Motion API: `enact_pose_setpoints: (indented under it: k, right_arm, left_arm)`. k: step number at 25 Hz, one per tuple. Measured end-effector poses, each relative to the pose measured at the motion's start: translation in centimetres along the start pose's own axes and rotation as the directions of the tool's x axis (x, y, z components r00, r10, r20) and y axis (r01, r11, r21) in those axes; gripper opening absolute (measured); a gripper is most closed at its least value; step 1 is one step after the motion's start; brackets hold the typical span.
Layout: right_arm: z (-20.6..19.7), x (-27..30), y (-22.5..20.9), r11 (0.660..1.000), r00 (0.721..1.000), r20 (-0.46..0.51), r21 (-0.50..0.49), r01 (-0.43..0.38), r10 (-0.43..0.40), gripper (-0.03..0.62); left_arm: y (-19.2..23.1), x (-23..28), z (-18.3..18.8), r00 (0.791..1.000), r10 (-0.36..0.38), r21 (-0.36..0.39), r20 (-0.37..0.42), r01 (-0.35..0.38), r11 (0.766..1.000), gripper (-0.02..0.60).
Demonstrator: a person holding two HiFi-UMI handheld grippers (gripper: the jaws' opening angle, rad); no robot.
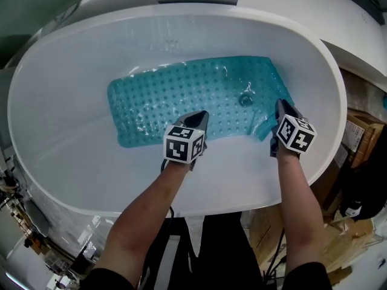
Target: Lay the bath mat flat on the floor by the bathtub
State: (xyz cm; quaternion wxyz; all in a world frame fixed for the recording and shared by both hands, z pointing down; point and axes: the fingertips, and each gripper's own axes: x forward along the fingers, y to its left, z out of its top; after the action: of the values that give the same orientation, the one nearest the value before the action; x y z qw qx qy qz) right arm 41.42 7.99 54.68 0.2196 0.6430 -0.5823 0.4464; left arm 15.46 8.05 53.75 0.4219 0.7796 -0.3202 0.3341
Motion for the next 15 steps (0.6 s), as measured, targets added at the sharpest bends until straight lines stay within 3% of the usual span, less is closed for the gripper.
enact_pose_setpoints:
  k: [9, 15]
  right_arm:
    - [1.5, -9.2, 7.3, 0.996, 0.995, 0.043, 0.0, -0.094, 0.094, 0.04]
    - [4.3, -16.5, 13.1, 0.984, 0.981, 0.091, -0.071, -0.163, 0.169, 0.015]
  left_arm:
    - [-0.5, -13.0, 2.4, 0.989, 0.048, 0.016, 0.143, -0.051, 0.999, 0.005]
    - [-0.9, -22.7, 4.8, 0.962, 0.076, 0.065, 0.262, -0.096, 0.993, 0.005]
